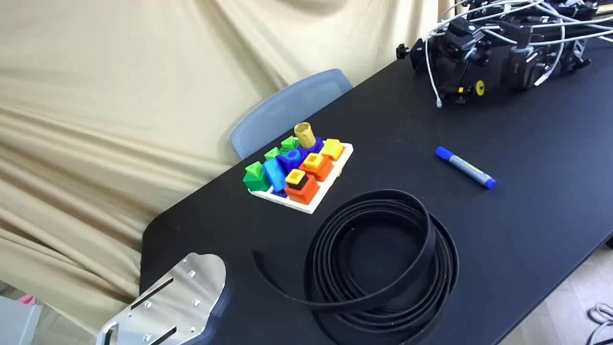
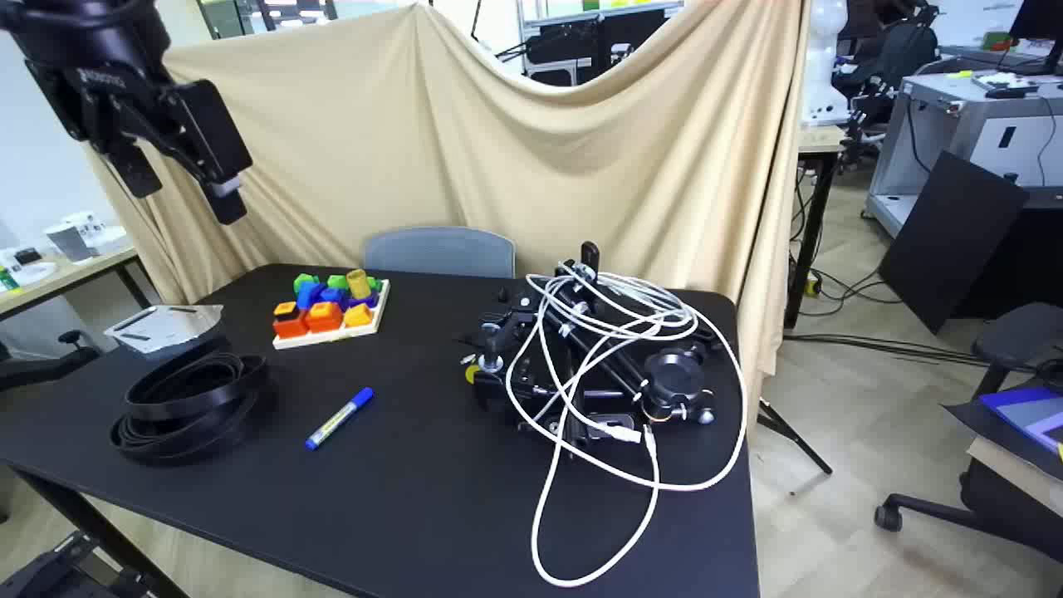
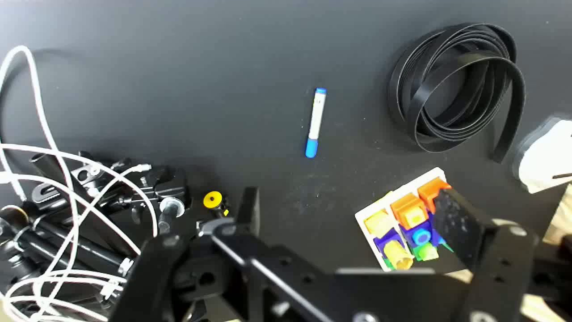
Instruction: Move the marker slightly forward
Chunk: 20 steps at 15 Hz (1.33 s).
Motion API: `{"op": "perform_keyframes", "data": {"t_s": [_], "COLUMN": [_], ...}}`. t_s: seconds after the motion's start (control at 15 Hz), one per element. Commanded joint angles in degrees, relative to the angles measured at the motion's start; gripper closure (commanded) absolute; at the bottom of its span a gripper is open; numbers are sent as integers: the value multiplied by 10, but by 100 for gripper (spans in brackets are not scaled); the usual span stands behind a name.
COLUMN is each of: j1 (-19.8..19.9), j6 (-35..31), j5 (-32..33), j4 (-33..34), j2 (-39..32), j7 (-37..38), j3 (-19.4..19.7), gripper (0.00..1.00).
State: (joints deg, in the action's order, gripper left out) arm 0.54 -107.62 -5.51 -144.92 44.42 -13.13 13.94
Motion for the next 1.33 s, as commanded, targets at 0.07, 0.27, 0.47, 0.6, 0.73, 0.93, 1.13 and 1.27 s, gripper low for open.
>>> {"op": "perform_keyframes", "data": {"t_s": [0.07, 0.27, 0.47, 0.6, 0.73, 0.93, 1.13, 1.27], "j1": [11, 11, 11, 11, 10, 10, 11, 9], "j6": [1, 1, 1, 1, 1, 1, -22, -60], "j5": [-7, -7, -7, -7, -7, -7, 0, 2], "j4": [2, 2, 2, 2, 2, 2, -10, -31], "j2": [-2, -2, -2, -2, -2, -2, -15, -31], "j7": [-6, -7, -7, -7, -7, -7, 4, 14], "j3": [-8, -8, -8, -8, -8, -8, -22, -42], "gripper": [0, 0, 0, 0, 0, 0, 0, 0]}}
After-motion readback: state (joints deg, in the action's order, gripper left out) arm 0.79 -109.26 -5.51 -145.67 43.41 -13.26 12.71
